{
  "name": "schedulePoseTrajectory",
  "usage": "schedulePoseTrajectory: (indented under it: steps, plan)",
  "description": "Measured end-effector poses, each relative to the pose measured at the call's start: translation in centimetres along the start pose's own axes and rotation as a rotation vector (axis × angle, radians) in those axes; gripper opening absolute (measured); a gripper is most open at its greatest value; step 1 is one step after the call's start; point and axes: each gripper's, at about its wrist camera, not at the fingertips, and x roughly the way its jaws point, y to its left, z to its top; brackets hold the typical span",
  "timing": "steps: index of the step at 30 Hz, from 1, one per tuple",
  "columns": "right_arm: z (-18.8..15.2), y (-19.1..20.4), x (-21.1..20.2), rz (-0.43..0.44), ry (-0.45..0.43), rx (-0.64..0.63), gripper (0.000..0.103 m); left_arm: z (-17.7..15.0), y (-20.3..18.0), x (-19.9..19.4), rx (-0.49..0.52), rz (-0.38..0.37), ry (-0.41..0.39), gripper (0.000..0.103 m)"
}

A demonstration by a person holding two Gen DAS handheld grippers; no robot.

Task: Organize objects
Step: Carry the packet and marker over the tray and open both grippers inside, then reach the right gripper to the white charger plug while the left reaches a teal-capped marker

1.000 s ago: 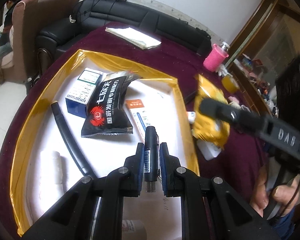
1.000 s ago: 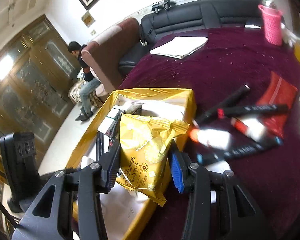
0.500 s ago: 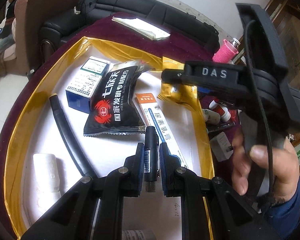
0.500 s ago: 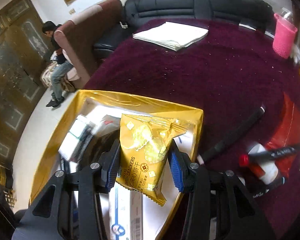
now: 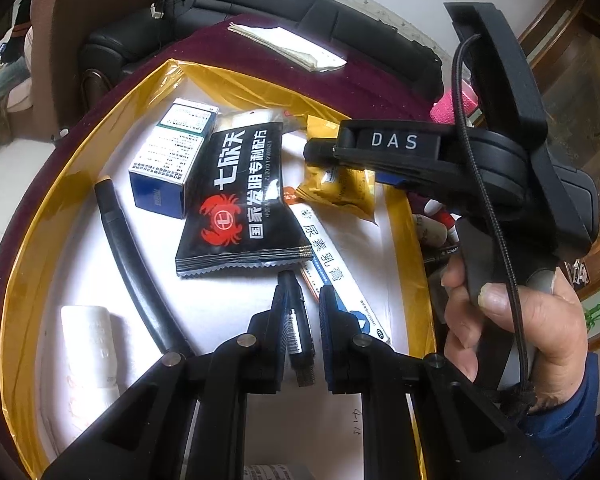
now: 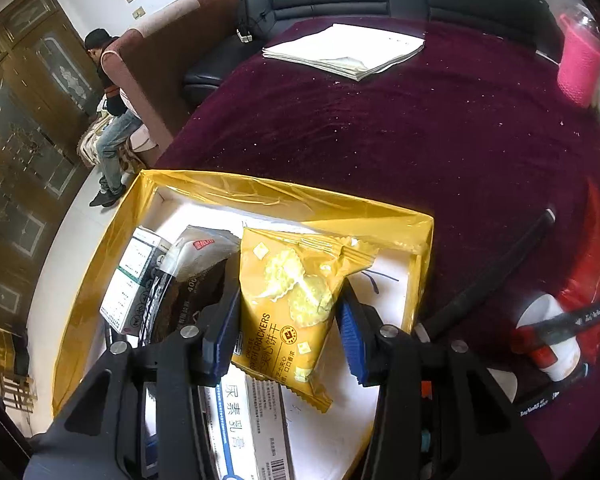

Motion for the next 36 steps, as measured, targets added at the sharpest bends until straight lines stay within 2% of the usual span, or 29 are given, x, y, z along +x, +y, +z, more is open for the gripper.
schedulePoseTrajectory:
  steps: [12,18,22,26,31,36]
  plan:
    - [-0.3,-0.4,-0.5,0.036,0.015,0.014,0.046,-0.3,0.1,-0.3,-0.01,-0.005,-0.002,0.012]
    - [-0.3,-1.2,-1.5,0.048,-0.012,0.032,0.047,-0.5,-0.5,-0.7,0.003,-0.009,-0.004,0.012]
    - [-0.2,-1.5,-2.5,0.055,-0.044,0.023,0.052,-0.5,-0.9,-1.0,0.013,-0.009,-0.008,0.012]
    - [-0.7,-2.0,-4.2,0.099,-0.077,0.036,0.052,-1.2,-1.6,-2.0,0.03,-0.014,-0.015,0.012]
    - [-2.6,-4.7,-7.8,0.188,-0.121,0.068,0.052,-1.2,-2.6,-3.0,0.047,-0.02,-0.036,0.012]
    - [-5.1,-9.4,-10.3,0.254,-0.133,0.145,0.052,-1.4,-4.8,-3.2,0.085,-0.032,-0.044,0.013]
